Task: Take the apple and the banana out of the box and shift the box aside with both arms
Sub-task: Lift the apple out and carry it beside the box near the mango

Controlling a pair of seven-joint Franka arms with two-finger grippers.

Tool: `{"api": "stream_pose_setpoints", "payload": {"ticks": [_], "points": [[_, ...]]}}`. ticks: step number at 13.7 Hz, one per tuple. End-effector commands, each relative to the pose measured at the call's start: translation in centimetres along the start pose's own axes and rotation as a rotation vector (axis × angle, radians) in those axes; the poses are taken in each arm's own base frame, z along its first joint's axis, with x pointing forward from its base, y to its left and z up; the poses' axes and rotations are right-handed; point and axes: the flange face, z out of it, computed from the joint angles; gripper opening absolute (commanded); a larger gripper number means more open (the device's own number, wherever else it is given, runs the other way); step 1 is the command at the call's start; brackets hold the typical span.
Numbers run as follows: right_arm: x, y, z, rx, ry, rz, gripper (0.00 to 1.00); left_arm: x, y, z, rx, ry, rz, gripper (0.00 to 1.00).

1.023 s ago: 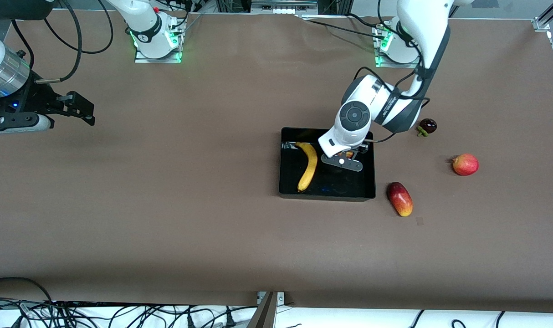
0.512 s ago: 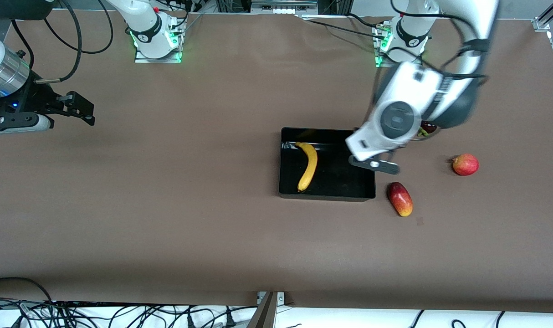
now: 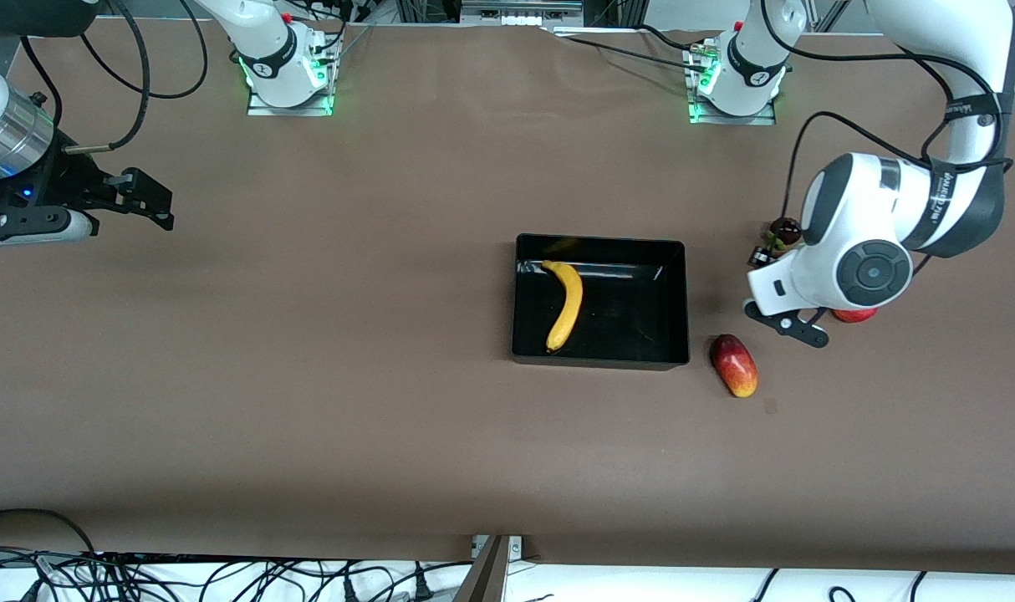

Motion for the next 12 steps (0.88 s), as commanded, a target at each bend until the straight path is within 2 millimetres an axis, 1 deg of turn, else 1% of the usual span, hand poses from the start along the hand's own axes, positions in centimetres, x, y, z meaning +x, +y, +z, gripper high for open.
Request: {"api": "stream_pose_setpoints", "payload": {"ticks": [1,2,3,5,6,7,8,10,11,12], "points": [[0.1,0.1,-0.4,0.001,0.003,0.005,1.00,-0.9,0.2,4.2,0.030,0.052,0.058,0.10],[0.1,0.1,-0.5,0.001,0.006,0.007,1.00,-1.3,-0.1,5.4,0.037,0.091,0.057,0.10],[0.1,0.1,-0.5,0.001,0.006,0.007,1.00,-1.5,-0.7,6.0,0.056,0.107,0.068,0.10],[0.2,0.1,-0.4,0.001,0.005,0.007,1.00,-0.9,-1.1,6.4,0.138,0.116,0.126,0.11],[0.1,0.1,-0.5,0.001,0.006,0.007,1.00,-1.1,-1.6,7.3,0.132,0.123,0.116,0.11],[0.1,0.1,-0.5,0.001,0.006,0.007,1.00,-1.3,-1.5,8.3,0.129,0.127,0.118,0.11],[0.1,0.1,-0.5,0.001,0.006,0.007,1.00,-1.5,-0.9,10.1,0.122,0.134,0.122,0.12],[0.1,0.1,-0.5,0.001,0.006,0.007,1.00,-2.1,-0.1,12.9,0.114,0.164,0.132,0.12],[0.1,0.1,-0.5,0.001,0.006,0.007,1.00,-2.4,0.4,13.5,0.100,0.163,0.119,0.12],[0.1,0.1,-0.5,0.001,0.008,0.007,1.00,-2.4,1.8,13.8,0.072,0.164,0.103,0.13]]}}
